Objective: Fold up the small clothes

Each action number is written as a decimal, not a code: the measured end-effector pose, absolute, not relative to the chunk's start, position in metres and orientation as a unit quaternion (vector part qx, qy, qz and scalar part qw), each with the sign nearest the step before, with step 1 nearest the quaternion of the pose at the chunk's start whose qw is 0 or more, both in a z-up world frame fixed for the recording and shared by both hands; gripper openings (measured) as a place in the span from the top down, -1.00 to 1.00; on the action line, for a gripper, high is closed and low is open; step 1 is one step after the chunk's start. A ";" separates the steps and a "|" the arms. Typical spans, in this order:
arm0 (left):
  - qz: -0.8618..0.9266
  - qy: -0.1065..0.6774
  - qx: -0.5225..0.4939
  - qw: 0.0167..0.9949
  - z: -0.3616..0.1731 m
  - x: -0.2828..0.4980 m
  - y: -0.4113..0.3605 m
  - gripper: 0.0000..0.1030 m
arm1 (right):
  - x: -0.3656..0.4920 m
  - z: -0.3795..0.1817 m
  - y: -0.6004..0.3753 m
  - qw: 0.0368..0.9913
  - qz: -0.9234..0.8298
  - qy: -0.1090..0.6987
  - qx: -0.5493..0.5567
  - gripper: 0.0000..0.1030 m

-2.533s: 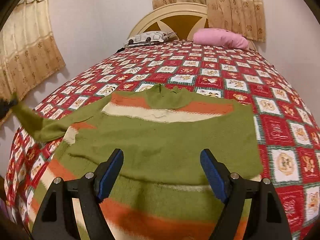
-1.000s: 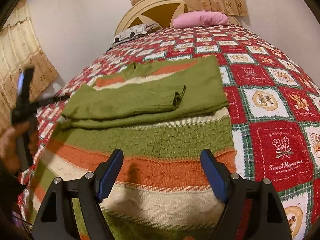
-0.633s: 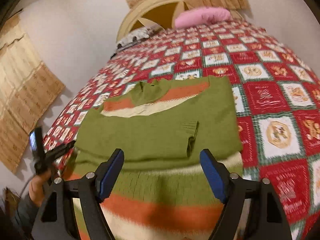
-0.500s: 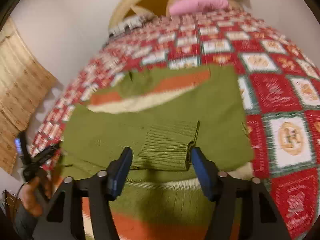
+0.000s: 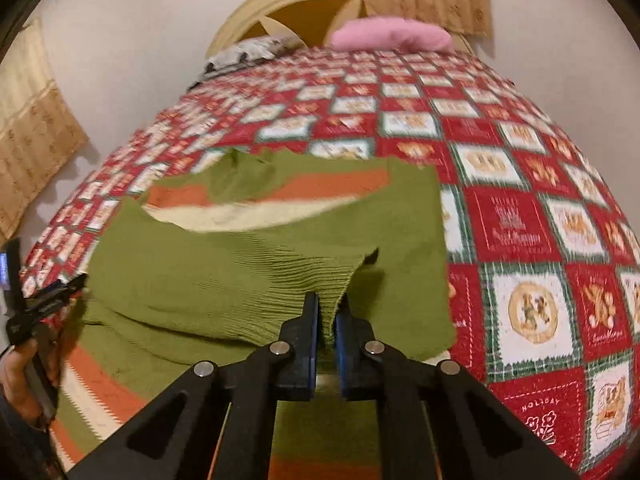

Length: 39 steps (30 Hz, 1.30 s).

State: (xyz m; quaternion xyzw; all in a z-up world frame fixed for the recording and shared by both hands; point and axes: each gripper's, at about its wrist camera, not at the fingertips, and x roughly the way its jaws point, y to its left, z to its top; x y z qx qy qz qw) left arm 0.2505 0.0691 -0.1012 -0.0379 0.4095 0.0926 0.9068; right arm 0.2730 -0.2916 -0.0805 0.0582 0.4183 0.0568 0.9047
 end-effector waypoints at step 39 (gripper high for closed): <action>0.073 0.424 -0.010 0.903 -0.107 0.276 0.050 -1.00 | 0.273 -0.110 -0.262 0.899 0.104 0.425 0.017 0.03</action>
